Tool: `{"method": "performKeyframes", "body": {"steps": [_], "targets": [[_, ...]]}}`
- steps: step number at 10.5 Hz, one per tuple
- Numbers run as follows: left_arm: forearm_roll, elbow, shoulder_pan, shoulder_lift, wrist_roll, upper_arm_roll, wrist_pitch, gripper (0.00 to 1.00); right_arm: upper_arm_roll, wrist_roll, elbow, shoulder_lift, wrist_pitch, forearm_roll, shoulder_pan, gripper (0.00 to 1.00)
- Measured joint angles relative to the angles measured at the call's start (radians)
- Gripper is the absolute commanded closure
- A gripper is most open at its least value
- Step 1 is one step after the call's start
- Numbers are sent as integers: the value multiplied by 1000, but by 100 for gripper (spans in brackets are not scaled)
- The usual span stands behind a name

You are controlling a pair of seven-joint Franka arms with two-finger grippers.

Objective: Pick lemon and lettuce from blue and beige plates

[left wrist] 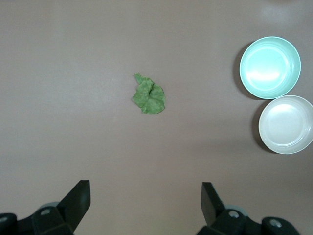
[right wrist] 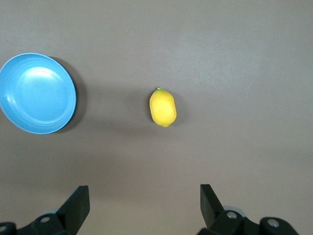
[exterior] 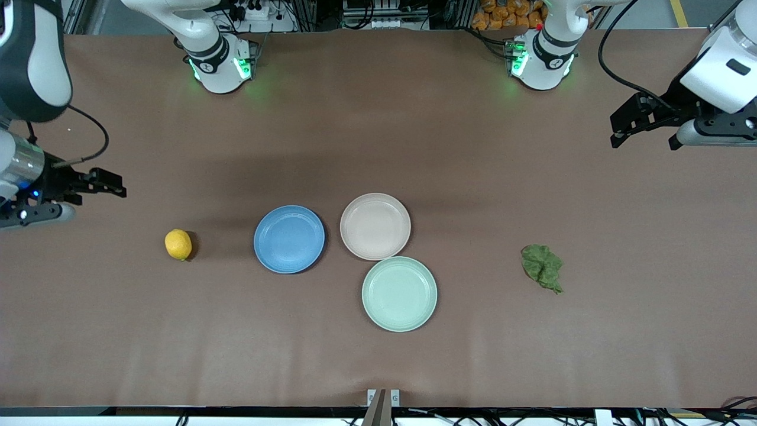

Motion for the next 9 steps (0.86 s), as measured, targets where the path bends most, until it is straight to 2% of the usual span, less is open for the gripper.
{"method": "performKeyframes", "body": {"steps": [5,9], "targets": [[0,6,2,0,0,2,0,0,27,94,42,-56,-96,0,-1,0],[0,16,2,0,0,2,0,0,27,98,76,-58,-106,2,-7,0]]}}
